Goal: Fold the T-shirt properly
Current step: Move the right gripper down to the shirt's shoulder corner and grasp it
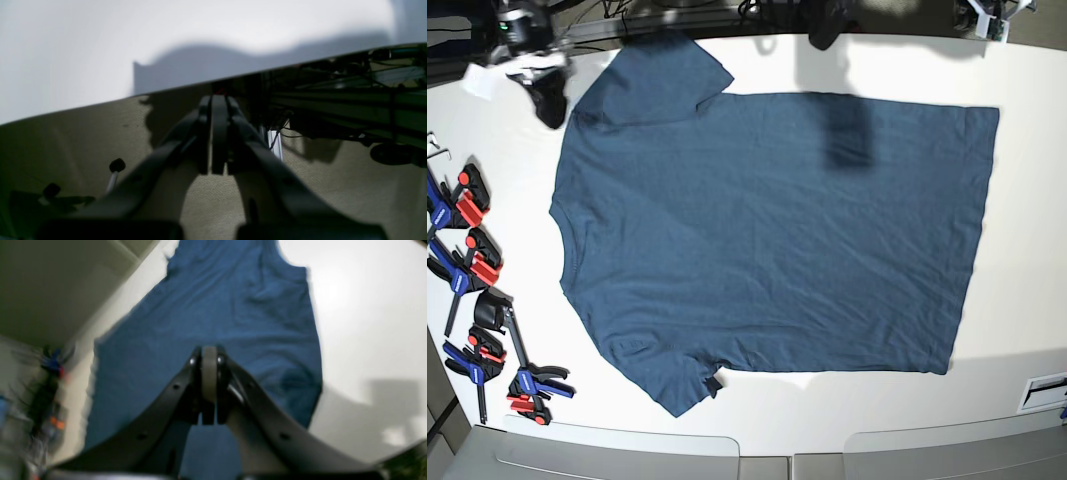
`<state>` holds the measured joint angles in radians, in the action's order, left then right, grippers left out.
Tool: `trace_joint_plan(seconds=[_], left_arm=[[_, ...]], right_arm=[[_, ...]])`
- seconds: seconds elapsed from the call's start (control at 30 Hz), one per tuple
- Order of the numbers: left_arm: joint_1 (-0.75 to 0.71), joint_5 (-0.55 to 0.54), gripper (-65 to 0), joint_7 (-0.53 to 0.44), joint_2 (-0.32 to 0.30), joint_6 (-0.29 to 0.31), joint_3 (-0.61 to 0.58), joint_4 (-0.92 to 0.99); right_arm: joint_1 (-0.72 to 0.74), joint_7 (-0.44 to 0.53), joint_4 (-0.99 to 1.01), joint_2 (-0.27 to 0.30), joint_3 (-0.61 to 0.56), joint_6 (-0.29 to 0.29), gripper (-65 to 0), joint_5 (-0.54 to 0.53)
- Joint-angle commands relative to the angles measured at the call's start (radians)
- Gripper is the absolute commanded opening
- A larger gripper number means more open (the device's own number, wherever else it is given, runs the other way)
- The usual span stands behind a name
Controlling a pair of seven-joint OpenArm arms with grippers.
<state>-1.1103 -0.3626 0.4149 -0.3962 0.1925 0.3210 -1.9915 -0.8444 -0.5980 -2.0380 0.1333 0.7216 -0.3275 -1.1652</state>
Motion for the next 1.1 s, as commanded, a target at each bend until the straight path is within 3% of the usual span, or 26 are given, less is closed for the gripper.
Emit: trace_joint_plan(seconds=[0.0,0.2,0.43,0.63,0.67,0.8,0.87,1.07], left_arm=[[-0.014,-0.006,-65.0,-0.019,-0.006,0.003,0.006,-0.014],[-0.014,-0.006,-65.0,-0.019,-0.005,0.003,0.006,-0.014],[-0.014,-0.006,-65.0,-0.019,-0.003,0.003,0.006,-0.014],[-0.014,-0.006,-65.0,-0.019,-0.002,0.003,0.006,-0.014],[-0.014,-0.006,-65.0,-0.019,0.000,0.003,0.006,-0.014],[-0.014,-0.006,-65.0,-0.019,0.014,0.003,0.006,-0.014],[-0.014,-0.006,-65.0,-0.019,0.028,0.003,0.006,-0.014],[-0.014,-0.006,-65.0,-0.019,0.067,0.003,0.006,-0.014]], right_arm=[[0.006,0.002,0.034,0.008,0.030,-0.026,-65.0,-0.047],[0.080,-0.035,0.325,0.016,0.098,-0.078,-65.0,-0.222],[0.101,-0.030,0.395,0.013,0.097,-0.080,-65.0,-0.211],[0.102,0.011,0.395,0.013,0.097,-0.081,-65.0,-0.086],[0.101,0.011,0.395,0.014,0.097,-0.081,-60.9,-0.089],[0.102,0.008,0.395,0.016,0.096,-0.081,-30.9,-0.098],[0.102,0.012,0.395,0.016,0.096,-0.081,-27.8,-0.097],[0.109,0.013,0.396,0.016,0.096,-0.081,-27.8,-0.091]])
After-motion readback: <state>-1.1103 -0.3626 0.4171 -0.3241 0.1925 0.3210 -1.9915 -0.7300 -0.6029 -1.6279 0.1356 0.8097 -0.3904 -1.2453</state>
